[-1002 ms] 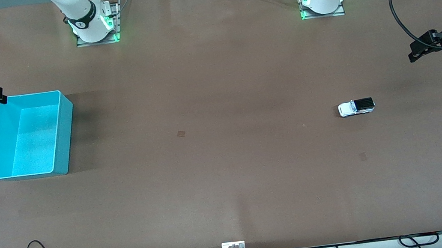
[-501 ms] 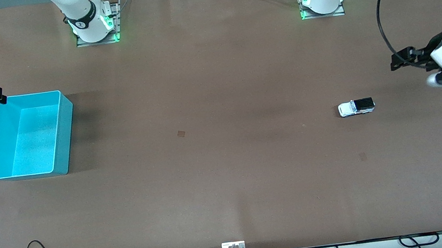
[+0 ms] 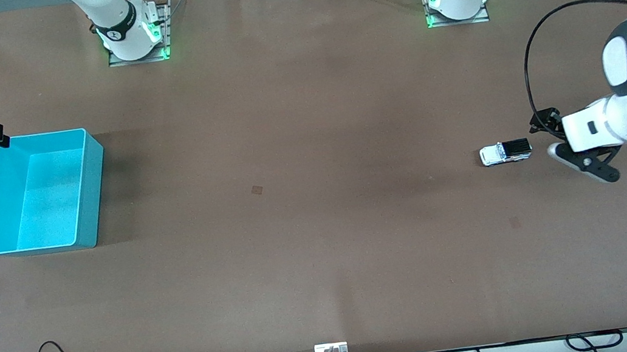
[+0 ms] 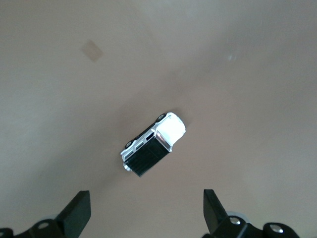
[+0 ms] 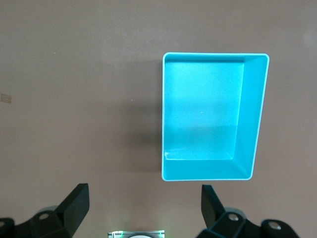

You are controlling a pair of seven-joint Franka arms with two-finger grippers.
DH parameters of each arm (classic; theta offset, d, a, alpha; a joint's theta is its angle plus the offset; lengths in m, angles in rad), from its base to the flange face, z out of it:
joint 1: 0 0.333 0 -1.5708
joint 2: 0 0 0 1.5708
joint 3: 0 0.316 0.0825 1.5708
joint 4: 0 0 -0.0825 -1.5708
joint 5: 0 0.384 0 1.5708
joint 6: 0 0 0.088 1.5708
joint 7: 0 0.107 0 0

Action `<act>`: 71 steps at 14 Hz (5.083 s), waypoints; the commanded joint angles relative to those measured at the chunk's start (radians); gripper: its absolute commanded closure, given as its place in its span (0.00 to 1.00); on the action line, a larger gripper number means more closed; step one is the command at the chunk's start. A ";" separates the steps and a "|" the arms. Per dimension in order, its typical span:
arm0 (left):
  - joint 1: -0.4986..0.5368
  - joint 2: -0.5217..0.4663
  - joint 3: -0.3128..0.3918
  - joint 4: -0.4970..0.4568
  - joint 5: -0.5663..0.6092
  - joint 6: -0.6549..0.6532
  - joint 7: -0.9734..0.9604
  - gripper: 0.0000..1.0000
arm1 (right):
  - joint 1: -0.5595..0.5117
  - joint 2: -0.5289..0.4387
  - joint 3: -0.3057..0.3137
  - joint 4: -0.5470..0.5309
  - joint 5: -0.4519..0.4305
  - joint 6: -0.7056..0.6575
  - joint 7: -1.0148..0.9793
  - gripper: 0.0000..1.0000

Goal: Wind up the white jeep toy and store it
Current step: 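Reach the left gripper down over the white toy jeep, then lower and close the left gripper on the white jeep, then press the jeep down and drag it backward with the left gripper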

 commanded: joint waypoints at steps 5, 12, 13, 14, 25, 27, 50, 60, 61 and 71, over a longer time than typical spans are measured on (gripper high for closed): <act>0.133 -0.030 -0.150 -0.237 0.087 0.193 0.292 0.00 | -0.009 0.003 0.006 0.012 0.012 -0.017 -0.006 0.00; 0.135 0.022 -0.158 -0.323 0.186 0.377 0.557 0.00 | -0.009 0.003 0.006 0.012 0.012 -0.017 -0.006 0.00; 0.135 0.022 -0.158 -0.343 0.188 0.400 0.563 0.00 | -0.009 0.004 0.005 0.012 0.012 -0.017 -0.006 0.00; 0.138 0.022 -0.158 -0.360 0.190 0.415 0.566 0.00 | -0.009 0.004 0.006 0.012 0.012 -0.017 -0.006 0.00; 0.163 0.025 -0.160 -0.447 0.274 0.593 0.690 0.00 | -0.003 0.003 0.006 0.012 0.012 -0.023 -0.005 0.00; 0.167 0.025 -0.160 -0.462 0.274 0.613 0.687 0.00 | -0.001 0.004 0.008 0.012 0.012 -0.023 -0.003 0.00; 0.200 0.013 -0.189 -0.548 0.272 0.707 0.692 0.00 | -0.008 0.004 0.006 0.012 0.012 -0.023 -0.006 0.00; 0.200 0.016 -0.187 -0.547 0.272 0.730 0.735 0.19 | -0.008 0.004 0.006 0.012 0.012 -0.023 -0.006 0.00; 0.198 0.017 -0.187 -0.547 0.272 0.736 0.735 0.21 | -0.008 0.004 0.006 0.012 0.012 -0.023 -0.006 0.00; 0.195 0.017 -0.187 -0.547 0.272 0.741 0.724 0.75 | -0.008 0.004 0.006 0.012 0.012 -0.023 -0.006 0.00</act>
